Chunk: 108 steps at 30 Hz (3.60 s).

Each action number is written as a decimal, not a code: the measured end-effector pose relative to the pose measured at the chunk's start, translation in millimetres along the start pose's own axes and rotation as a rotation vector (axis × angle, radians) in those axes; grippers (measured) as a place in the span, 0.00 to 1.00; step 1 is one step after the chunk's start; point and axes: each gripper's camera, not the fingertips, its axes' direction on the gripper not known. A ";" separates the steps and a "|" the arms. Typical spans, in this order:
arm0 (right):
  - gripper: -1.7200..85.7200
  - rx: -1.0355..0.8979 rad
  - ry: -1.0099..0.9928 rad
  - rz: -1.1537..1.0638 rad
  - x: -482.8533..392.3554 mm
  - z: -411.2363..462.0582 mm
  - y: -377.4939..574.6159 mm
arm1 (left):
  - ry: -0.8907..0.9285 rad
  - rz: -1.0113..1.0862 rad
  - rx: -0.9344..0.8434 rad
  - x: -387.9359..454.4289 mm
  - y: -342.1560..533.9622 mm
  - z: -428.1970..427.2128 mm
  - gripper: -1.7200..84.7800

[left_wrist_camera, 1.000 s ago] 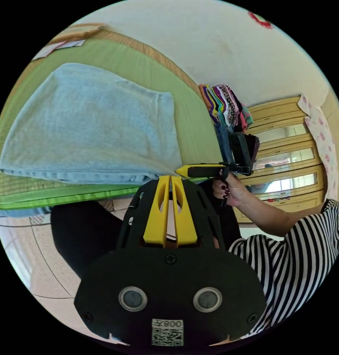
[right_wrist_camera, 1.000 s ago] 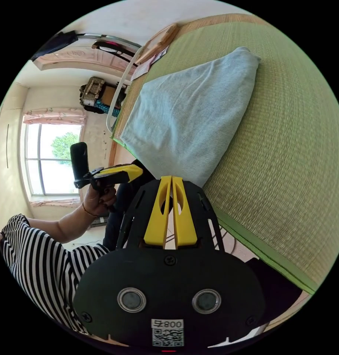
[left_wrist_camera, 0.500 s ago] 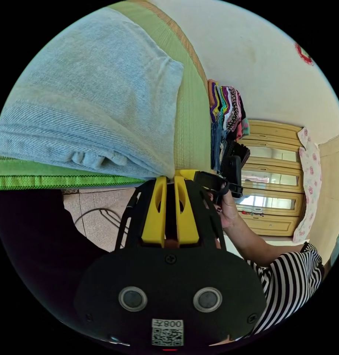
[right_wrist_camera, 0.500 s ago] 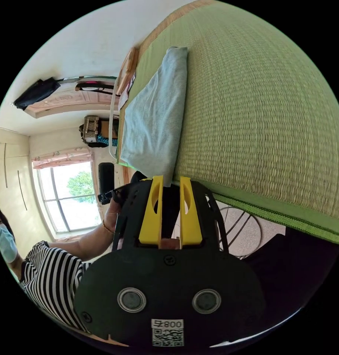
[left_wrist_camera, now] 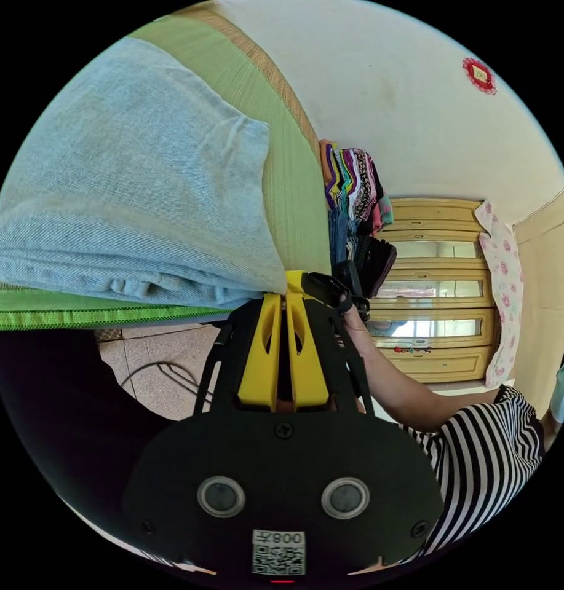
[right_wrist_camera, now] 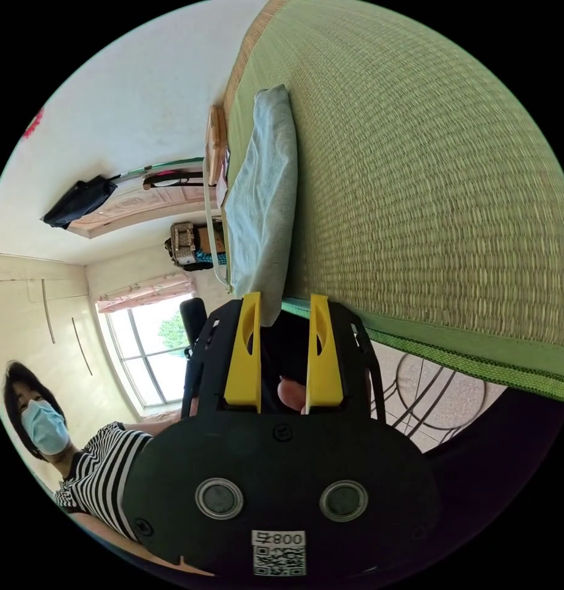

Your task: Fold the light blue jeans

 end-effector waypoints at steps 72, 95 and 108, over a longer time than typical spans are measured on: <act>0.02 -0.127 -0.090 -0.163 -242.6 102.2 -6.3 | 0.371 -0.643 0.629 -238.5 82.5 -250.0 0.15; 0.02 -0.091 -0.133 -0.098 -272.1 -25.4 120.2 | 0.262 -0.538 0.535 -81.6 47.9 -110.3 0.11; 0.02 0.007 -0.255 -0.151 -326.1 -152.5 205.0 | 0.224 -0.390 0.465 69.2 -33.5 21.8 0.11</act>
